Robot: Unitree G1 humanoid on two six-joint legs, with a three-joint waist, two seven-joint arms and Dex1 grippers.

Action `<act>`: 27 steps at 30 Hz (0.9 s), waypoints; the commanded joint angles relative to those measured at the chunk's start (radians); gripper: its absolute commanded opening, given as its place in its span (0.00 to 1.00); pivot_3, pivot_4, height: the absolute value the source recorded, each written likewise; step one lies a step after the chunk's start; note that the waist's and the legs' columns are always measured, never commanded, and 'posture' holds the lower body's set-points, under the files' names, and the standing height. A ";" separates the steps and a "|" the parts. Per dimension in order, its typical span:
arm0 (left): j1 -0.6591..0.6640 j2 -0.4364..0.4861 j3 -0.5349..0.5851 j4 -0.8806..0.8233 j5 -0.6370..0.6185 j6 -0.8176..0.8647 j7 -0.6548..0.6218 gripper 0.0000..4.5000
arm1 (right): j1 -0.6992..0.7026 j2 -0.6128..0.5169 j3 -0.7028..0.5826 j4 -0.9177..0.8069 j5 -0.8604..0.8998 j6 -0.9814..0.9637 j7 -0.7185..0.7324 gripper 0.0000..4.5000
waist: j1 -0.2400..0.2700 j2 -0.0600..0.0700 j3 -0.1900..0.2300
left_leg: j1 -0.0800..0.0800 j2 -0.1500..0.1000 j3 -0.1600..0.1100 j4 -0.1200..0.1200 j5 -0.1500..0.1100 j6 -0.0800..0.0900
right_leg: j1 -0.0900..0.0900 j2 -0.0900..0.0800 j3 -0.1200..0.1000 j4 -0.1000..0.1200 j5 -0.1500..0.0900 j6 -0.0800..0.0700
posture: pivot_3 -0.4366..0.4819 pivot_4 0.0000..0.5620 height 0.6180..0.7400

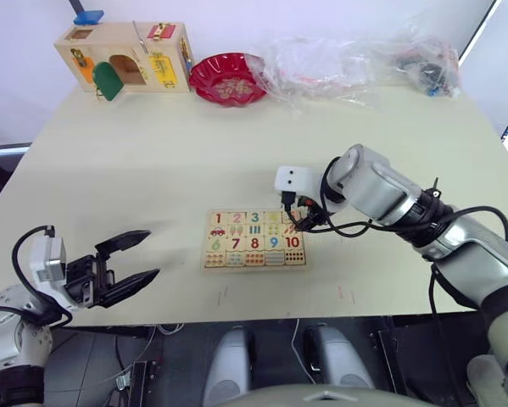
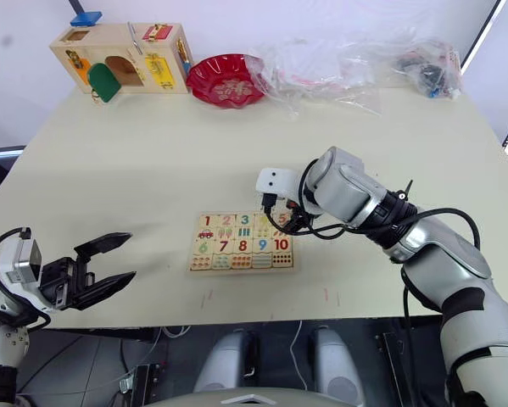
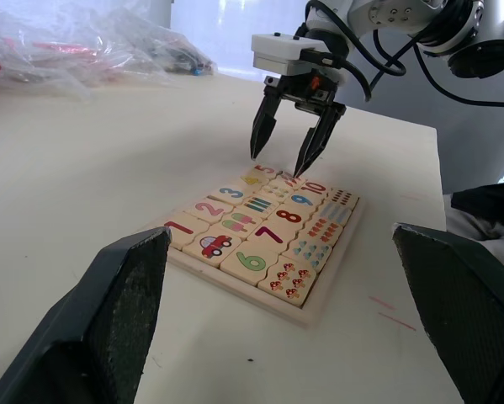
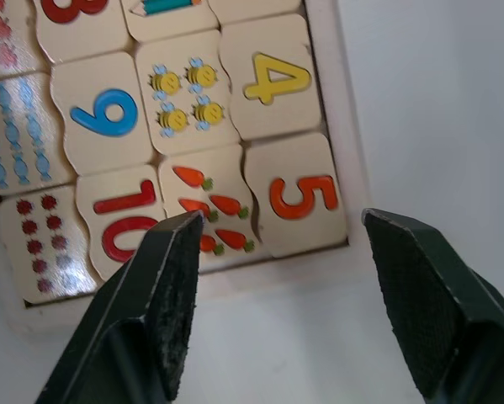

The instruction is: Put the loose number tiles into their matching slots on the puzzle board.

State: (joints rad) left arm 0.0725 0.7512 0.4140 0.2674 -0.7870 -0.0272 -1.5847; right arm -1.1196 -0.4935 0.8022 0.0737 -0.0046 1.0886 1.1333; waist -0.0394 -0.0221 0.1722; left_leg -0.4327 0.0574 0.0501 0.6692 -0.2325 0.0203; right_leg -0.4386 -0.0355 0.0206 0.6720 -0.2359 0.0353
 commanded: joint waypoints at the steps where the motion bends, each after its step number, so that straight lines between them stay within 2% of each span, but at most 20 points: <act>1: -0.002 0.001 0.009 -0.006 -0.006 -0.005 -0.030 1.00 | 0.030 -0.028 -0.146 -0.087 0.051 -0.042 -0.014 0.71 | 0.000 0.000 0.000 | 0.000 0.000 0.000 0.000 0.000 0.000 | 0.000 0.000 0.000 0.000 0.000 0.000 | 0.48 0.27 1.00; 3: -0.001 0.000 0.009 -0.007 -0.006 -0.005 -0.030 1.00 | 0.080 -0.019 -0.224 -0.114 0.064 -0.112 -0.063 0.71 | 0.000 -0.001 0.000 | 0.000 0.000 0.000 0.000 0.000 0.000 | 0.000 0.000 0.000 0.000 0.000 0.001 | 0.48 0.27 1.00; 5: -0.003 -0.002 0.010 -0.006 -0.005 -0.005 -0.030 1.00 | 0.139 -0.017 -0.309 -0.127 0.130 -0.156 -0.038 0.71 | 0.001 -0.001 0.000 | 0.000 0.000 0.000 -0.001 0.000 0.000 | 0.000 0.000 0.000 0.000 0.001 0.002 | 0.48 0.27 1.00; 11: -0.009 -0.002 0.005 -0.002 -0.003 -0.001 -0.030 1.00 | 0.203 -0.012 -0.388 -0.052 0.162 -0.217 -0.067 0.71 | 0.000 -0.001 0.000 | 0.000 0.000 0.000 0.000 0.000 0.000 | 0.000 0.001 0.000 0.000 0.001 0.002 | 0.48 0.27 1.00; 13: -0.013 0.000 0.003 -0.001 -0.003 0.000 -0.030 1.00 | 0.215 -0.001 -0.403 -0.025 0.168 -0.231 -0.078 0.57 | 0.000 -0.001 0.000 | 0.000 0.000 0.000 0.000 0.000 0.000 | 0.000 0.001 0.000 0.000 0.001 0.002 | 0.48 0.27 1.00; 14: -0.015 0.002 0.002 0.000 -0.003 0.001 -0.030 1.00 | 0.219 0.004 -0.406 -0.007 0.164 -0.246 -0.085 0.57 | 0.000 -0.001 0.000 | 0.000 0.000 0.000 0.000 0.000 0.000 | 0.000 0.001 0.000 0.000 0.001 0.002 | 0.48 0.27 1.00; 17: -0.020 0.004 0.001 0.002 -0.003 0.003 -0.030 1.00 | 0.221 0.017 -0.410 0.034 0.157 -0.278 -0.096 0.21 | 0.000 -0.001 0.000 | 0.000 0.000 0.000 0.000 0.000 0.000 | 0.000 0.001 0.001 0.000 0.001 0.002 | 0.48 0.27 1.00; 19: -0.023 0.004 0.000 0.002 -0.002 0.004 -0.030 1.00 | 0.221 0.027 -0.409 0.071 0.147 -0.303 -0.107 0.01 | 0.000 -0.001 0.000 | 0.000 0.000 0.001 0.000 0.000 0.000 | 0.000 0.001 0.001 0.000 0.001 0.002 | 0.48 0.27 1.00; 27: -0.028 0.003 0.001 0.000 0.004 0.006 -0.030 1.00 | 0.228 0.057 -0.392 0.150 0.115 -0.366 -0.127 0.01 | 0.000 -0.001 0.000 | 0.000 0.000 0.001 0.000 0.000 0.000 | 0.000 0.001 0.001 0.000 0.001 0.002 | 0.48 0.27 1.00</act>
State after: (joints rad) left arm 0.0456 0.7460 0.4108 0.2706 -0.7783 -0.0245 -1.5848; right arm -0.8888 -0.4426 0.4195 0.2197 0.1245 0.7562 1.0128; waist -0.0392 -0.0226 0.1721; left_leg -0.4326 0.0574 0.0506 0.6689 -0.2325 0.0204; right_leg -0.4385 -0.0348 0.0214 0.6717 -0.2347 0.0377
